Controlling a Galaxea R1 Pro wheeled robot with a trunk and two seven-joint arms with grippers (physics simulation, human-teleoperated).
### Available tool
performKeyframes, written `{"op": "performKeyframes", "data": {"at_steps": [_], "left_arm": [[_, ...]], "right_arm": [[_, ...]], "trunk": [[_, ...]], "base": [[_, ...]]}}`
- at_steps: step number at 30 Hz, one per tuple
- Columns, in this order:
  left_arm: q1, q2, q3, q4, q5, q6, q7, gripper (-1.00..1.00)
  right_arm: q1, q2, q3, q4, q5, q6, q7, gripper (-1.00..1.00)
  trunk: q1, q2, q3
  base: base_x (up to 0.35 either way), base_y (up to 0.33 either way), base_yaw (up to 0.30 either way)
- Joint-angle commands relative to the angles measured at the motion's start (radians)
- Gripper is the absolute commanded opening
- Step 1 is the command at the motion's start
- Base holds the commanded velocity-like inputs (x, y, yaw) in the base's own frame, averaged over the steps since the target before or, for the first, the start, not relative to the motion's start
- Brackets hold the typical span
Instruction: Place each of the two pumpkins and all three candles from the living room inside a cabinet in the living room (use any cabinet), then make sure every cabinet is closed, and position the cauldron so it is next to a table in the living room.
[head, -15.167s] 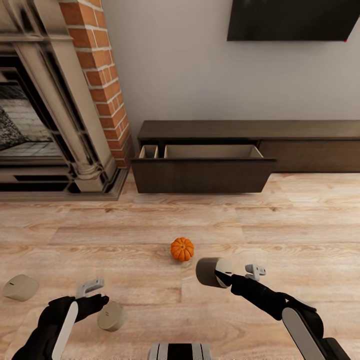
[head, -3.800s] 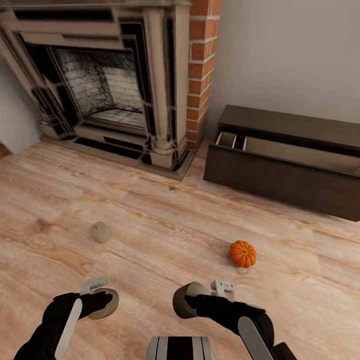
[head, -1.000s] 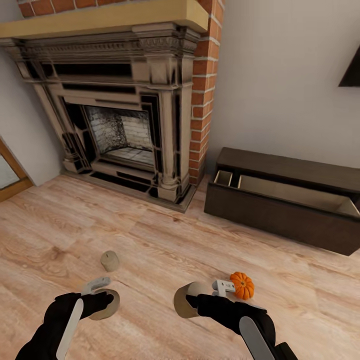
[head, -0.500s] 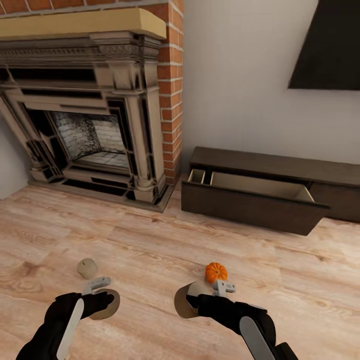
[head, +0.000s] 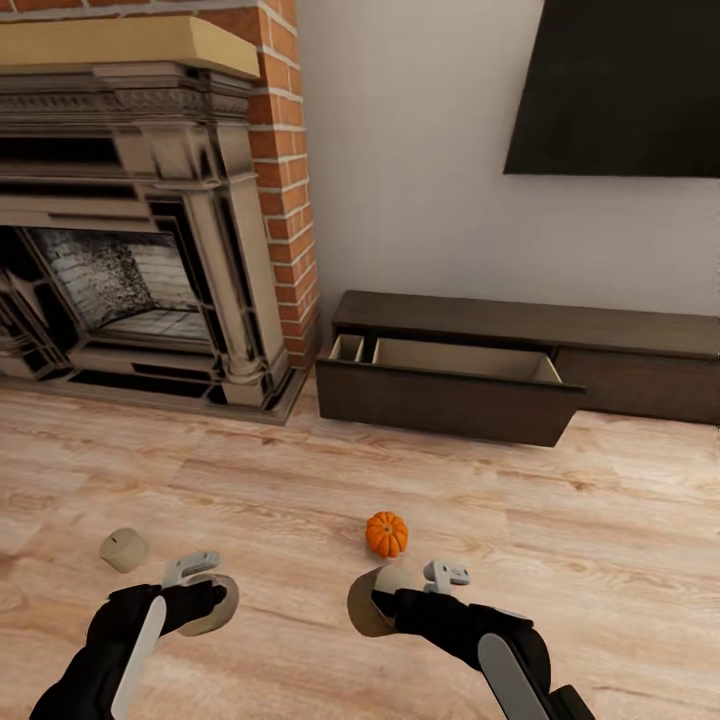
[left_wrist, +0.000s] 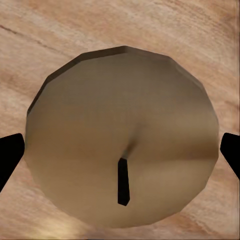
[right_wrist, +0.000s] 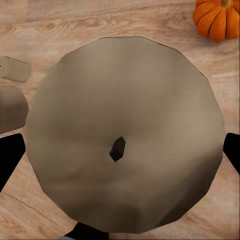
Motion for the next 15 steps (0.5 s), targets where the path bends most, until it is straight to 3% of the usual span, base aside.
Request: {"op": "performKeyframes", "data": {"at_steps": [1, 7, 15], "left_arm": [[0.0, 0.0, 0.0, 0.0, 0.0, 0.0, 0.0, -1.0], [0.0, 0.0, 0.001, 0.0, 0.0, 0.0, 0.0, -1.0], [0.0, 0.001, 0.004, 0.0, 0.0, -0.002, 0.0, -1.0]], "right_arm": [[0.0, -0.001, 0.003, 0.0, -0.003, -0.002, 0.0, -1.0], [0.0, -0.003, 0.003, 0.001, -0.002, -0.003, -0.001, -1.0], [0.0, 0.003, -0.007, 0.002, -0.004, -0.002, -0.003, -1.0]], "trunk": [[0.0, 0.0, 0.0], [0.0, 0.0, 0.0], [0.0, 0.0, 0.0]], "base": [[-0.001, -0.293, -0.018], [0.001, -0.264, -0.004], [0.126, -0.091, 0.0]]}}
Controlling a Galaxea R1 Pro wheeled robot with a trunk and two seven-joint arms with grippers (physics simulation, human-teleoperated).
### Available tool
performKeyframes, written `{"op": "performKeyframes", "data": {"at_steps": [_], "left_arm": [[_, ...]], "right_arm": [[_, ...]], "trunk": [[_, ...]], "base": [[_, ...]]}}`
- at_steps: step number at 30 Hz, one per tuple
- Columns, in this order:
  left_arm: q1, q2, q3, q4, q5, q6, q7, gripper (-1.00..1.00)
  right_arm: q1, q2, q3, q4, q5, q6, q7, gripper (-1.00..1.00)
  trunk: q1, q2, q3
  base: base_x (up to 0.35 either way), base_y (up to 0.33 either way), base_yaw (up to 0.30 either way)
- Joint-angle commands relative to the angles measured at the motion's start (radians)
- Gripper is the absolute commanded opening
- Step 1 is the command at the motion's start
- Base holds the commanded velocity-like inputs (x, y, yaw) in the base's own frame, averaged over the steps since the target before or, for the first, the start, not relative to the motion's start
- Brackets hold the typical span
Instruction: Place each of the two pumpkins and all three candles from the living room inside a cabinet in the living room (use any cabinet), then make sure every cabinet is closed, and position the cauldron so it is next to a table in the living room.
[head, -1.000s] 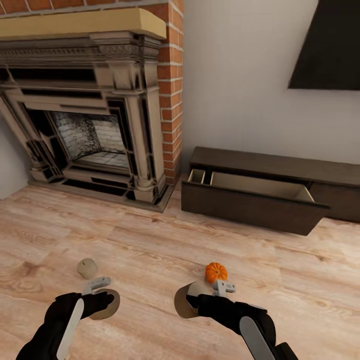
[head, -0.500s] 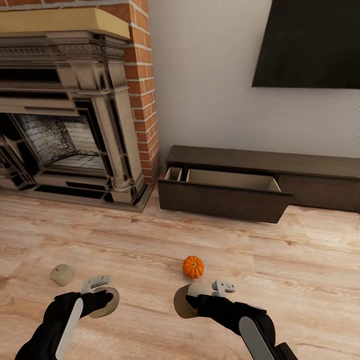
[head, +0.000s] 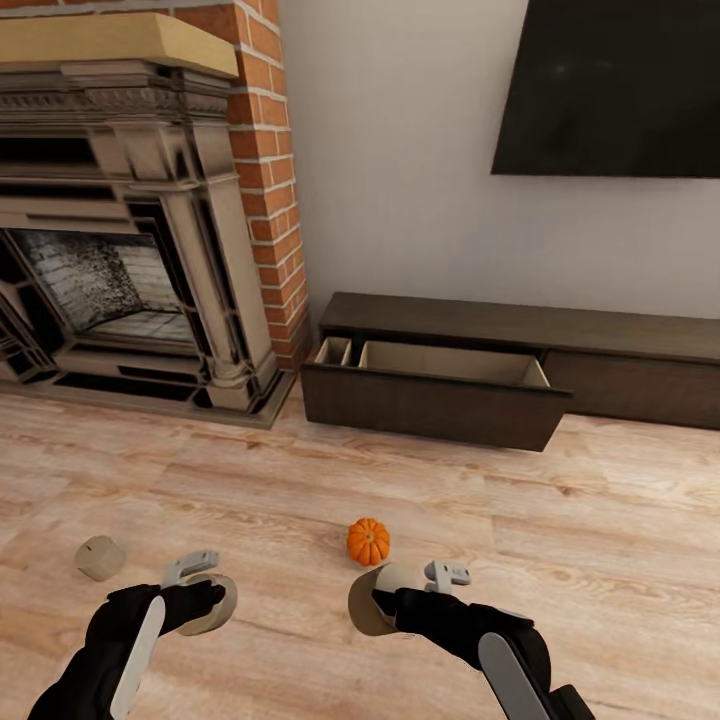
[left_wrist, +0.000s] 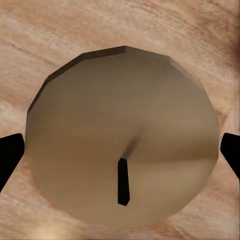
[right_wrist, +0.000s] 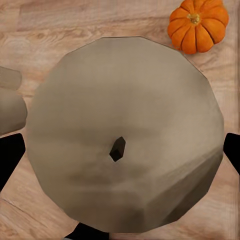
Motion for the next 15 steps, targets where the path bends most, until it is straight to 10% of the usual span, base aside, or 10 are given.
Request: {"op": "performKeyframes", "data": {"at_steps": [1, 15], "left_arm": [[0.0, 0.0, 0.0, 0.0, 0.0, 0.0, 0.0, -1.0], [0.0, 0.0, -0.005, 0.0, 0.0, 0.0, 0.002, -1.0]], "right_arm": [[0.0, 0.0, 0.0, 0.0, -0.001, 0.0, -0.001, -1.0], [-0.001, 0.0, -0.002, -0.001, -0.004, 0.0, 0.002, -1.0]], "trunk": [[0.0, 0.0, 0.0], [0.0, 0.0, 0.0]], "base": [[0.218, -0.161, 0.0], [0.165, -0.272, -0.079]]}}
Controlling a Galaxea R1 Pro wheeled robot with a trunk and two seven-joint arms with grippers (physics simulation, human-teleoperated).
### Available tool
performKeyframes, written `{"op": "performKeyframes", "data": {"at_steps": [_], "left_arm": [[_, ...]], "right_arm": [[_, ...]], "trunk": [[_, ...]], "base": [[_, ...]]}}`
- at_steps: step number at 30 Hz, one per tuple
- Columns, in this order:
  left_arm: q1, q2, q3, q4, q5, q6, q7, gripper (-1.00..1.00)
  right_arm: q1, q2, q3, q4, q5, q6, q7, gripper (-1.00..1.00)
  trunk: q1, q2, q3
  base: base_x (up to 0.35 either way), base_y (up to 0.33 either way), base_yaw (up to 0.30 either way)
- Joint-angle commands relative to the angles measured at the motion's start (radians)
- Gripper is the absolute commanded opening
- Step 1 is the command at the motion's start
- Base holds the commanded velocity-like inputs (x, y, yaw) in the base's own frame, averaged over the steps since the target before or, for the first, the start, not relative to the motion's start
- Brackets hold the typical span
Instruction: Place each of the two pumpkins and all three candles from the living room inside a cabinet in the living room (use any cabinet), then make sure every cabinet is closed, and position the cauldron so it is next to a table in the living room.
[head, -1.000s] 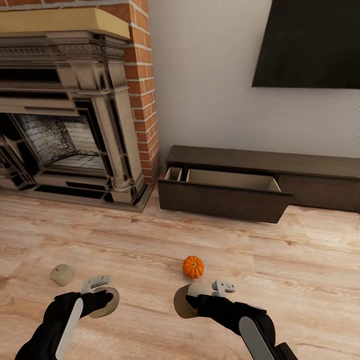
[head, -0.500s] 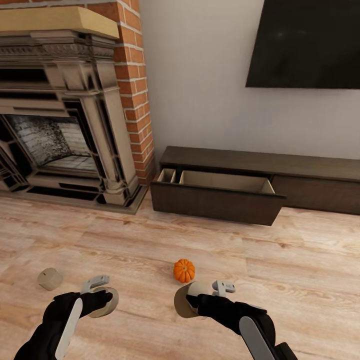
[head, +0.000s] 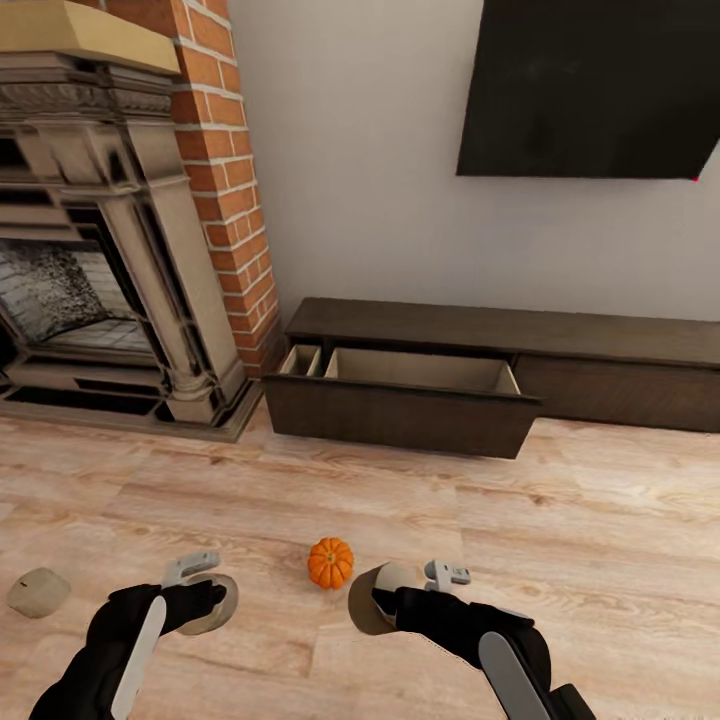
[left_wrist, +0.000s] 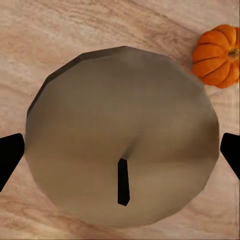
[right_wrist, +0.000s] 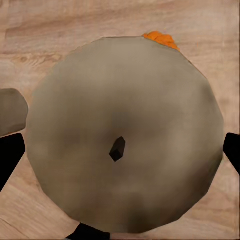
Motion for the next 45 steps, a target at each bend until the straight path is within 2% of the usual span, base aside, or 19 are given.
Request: {"op": "performKeyframes", "data": {"at_steps": [1, 12, 31, 45], "left_arm": [[0.0, 0.0, 0.0, 0.0, 0.0, 0.0, 0.0, -1.0], [0.0, 0.0, -0.002, 0.0, -0.001, 0.0, 0.0, -1.0], [0.0, 0.0, -0.002, 0.0, -0.002, 0.0, 0.001, -1.0], [0.0, -0.001, 0.001, 0.001, -0.001, 0.002, -0.001, -1.0]], "right_arm": [[0.0, 0.0, 0.0, 0.0, -0.003, -0.001, -0.001, -1.0], [0.0, 0.001, 0.001, 0.0, -0.004, -0.001, -0.001, -1.0], [0.0, 0.001, 0.002, 0.0, -0.002, -0.001, -0.005, -1.0], [0.0, 0.001, 0.002, 0.0, -0.001, -0.001, -0.005, -1.0]], "trunk": [[0.0, 0.0, 0.0], [0.0, 0.0, 0.0], [0.0, 0.0, 0.0], [0.0, 0.0, 0.011]], "base": [[0.098, -0.324, -0.263], [0.142, -0.271, -0.255], [0.176, -0.253, -0.032], [0.108, -0.031, -0.012]]}}
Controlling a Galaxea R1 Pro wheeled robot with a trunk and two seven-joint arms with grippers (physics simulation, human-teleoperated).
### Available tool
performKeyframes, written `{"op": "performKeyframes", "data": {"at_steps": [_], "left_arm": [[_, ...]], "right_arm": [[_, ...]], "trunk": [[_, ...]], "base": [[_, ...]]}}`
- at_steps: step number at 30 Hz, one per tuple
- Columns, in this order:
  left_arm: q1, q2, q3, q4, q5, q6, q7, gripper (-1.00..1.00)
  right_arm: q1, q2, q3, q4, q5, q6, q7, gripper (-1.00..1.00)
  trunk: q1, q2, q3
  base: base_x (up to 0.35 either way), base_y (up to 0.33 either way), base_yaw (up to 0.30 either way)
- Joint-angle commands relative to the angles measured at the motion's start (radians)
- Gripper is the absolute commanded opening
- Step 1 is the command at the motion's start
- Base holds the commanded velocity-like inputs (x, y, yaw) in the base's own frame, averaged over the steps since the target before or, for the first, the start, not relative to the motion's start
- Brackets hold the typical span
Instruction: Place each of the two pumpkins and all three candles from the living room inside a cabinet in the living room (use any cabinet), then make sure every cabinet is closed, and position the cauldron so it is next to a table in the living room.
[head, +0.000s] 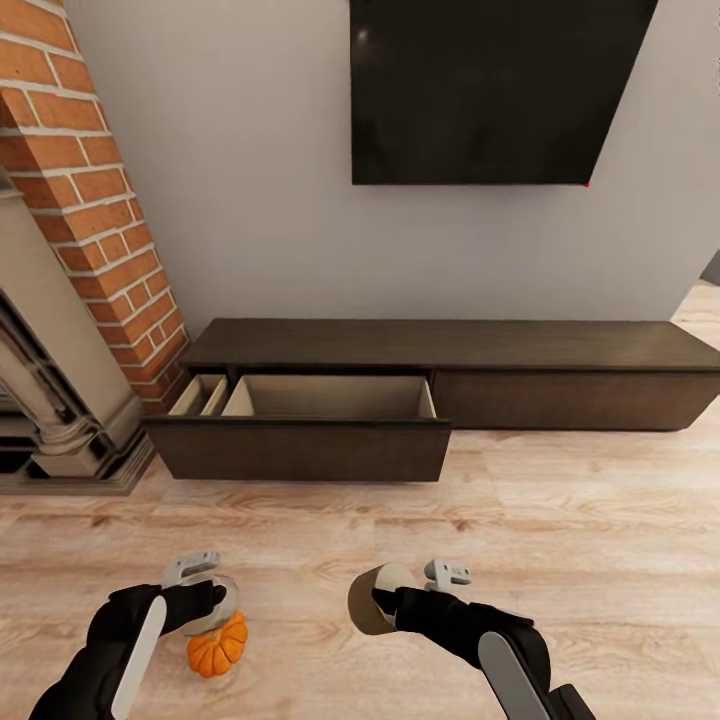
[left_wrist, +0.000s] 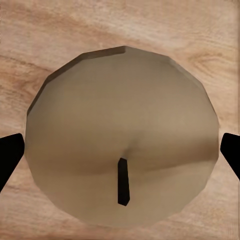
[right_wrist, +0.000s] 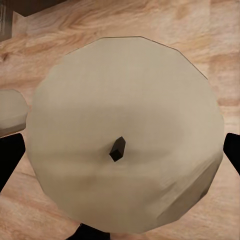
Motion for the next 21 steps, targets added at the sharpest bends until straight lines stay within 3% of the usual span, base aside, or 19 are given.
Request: {"op": "performKeyframes", "data": {"at_steps": [1, 15, 17, 21], "left_arm": [[0.0, 0.0, 0.001, 0.0, 0.0, 0.0, 0.0, -1.0], [0.0, -0.002, 0.006, 0.001, 0.001, 0.016, 0.0, -1.0], [0.0, 0.0, 0.007, -0.006, 0.002, 0.032, 0.0, -1.0], [-0.018, 0.001, 0.008, -0.061, 0.005, 0.12, 0.001, -1.0]], "right_arm": [[0.0, 0.0, 0.0, 0.0, 0.0, 0.0, 0.0, -1.0], [-0.003, 0.0, 0.0, 0.0, 0.004, -0.001, -0.019, -1.0], [-0.006, 0.001, 0.0, -0.003, 0.004, 0.004, -0.067, -1.0], [-0.046, 0.001, -0.001, -0.005, -0.003, 0.053, -0.283, -1.0]], "trunk": [[0.0, 0.0, 0.001], [-0.054, 0.098, 0.047], [-0.061, 0.112, 0.053], [-0.077, 0.14, 0.066]], "base": [[0.009, 0.0, 0.0], [0.001, 0.0, 0.0], [0.0, 0.0, 0.0], [0.0, 0.0, 0.0]]}}
